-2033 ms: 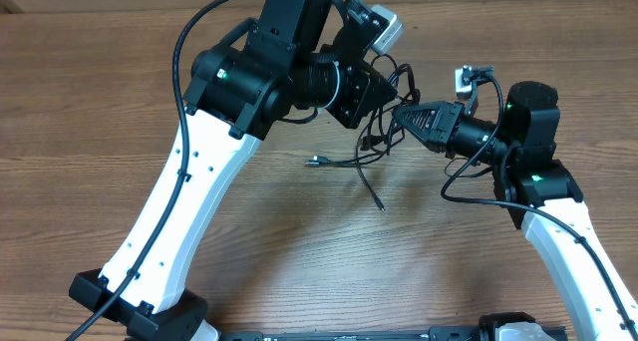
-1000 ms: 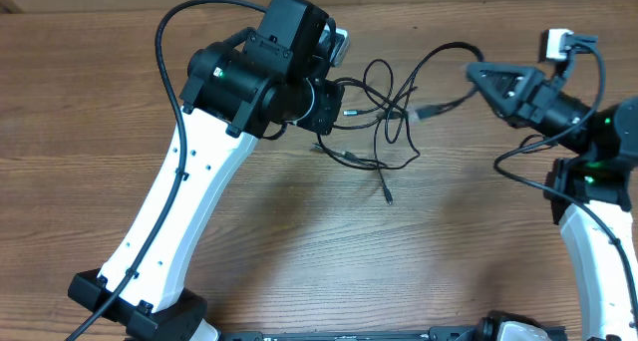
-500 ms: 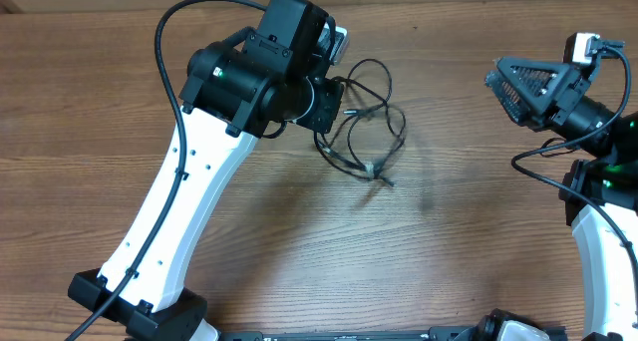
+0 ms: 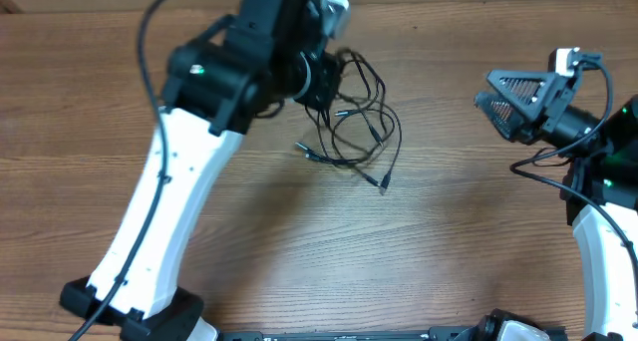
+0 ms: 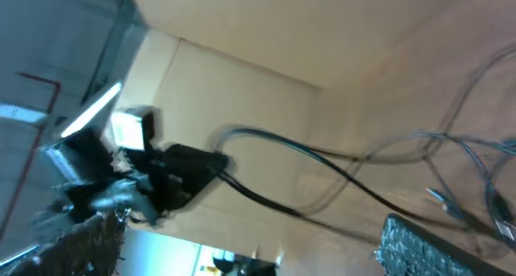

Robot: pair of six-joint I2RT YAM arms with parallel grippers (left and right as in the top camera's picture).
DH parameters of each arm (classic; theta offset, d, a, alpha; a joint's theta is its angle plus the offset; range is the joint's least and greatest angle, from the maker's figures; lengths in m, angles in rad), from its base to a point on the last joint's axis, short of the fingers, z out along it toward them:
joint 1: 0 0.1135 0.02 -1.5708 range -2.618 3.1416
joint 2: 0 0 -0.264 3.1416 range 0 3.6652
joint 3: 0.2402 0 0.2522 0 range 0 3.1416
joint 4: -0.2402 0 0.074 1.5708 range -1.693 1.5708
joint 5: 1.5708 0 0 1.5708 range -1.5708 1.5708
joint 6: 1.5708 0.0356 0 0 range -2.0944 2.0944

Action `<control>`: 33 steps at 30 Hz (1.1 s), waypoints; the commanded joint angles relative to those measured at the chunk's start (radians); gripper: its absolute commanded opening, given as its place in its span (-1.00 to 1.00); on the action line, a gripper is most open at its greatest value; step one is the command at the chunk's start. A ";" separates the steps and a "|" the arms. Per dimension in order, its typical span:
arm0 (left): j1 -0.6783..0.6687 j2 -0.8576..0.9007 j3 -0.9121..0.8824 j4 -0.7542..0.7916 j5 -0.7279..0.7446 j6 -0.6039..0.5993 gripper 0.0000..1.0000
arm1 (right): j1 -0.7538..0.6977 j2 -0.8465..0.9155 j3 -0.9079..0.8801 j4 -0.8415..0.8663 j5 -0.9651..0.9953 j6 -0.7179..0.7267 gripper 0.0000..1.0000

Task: Untangle cables
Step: 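Lower the left gripper and lay the cables on the table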

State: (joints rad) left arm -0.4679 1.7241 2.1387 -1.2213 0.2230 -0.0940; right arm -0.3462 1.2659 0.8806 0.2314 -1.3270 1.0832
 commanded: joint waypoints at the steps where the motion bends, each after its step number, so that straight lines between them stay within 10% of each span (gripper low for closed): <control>1: 0.056 -0.100 0.143 0.029 0.002 0.027 -0.92 | -0.003 -0.007 0.007 -0.135 0.021 -0.266 1.00; 9: 0.122 -0.134 0.179 -0.007 -0.054 0.004 -0.89 | -0.003 -0.007 0.007 -0.485 0.182 -0.507 1.00; 16: 0.121 -0.100 0.179 -0.080 -0.047 0.004 0.29 | -0.003 -0.007 0.007 -0.496 0.201 -0.513 1.00; 25: 0.121 -0.049 0.178 -0.212 -0.099 0.004 1.00 | -0.003 -0.007 0.007 -0.496 0.202 -0.513 1.00; 33: 0.119 0.073 0.144 -0.433 -0.089 0.020 1.00 | -0.003 -0.007 0.007 -0.497 0.211 -0.513 1.00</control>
State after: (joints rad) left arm -0.3489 1.7432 2.3020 -1.6123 0.1299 -0.0952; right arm -0.3466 1.2655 0.8822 -0.2661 -1.1217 0.5804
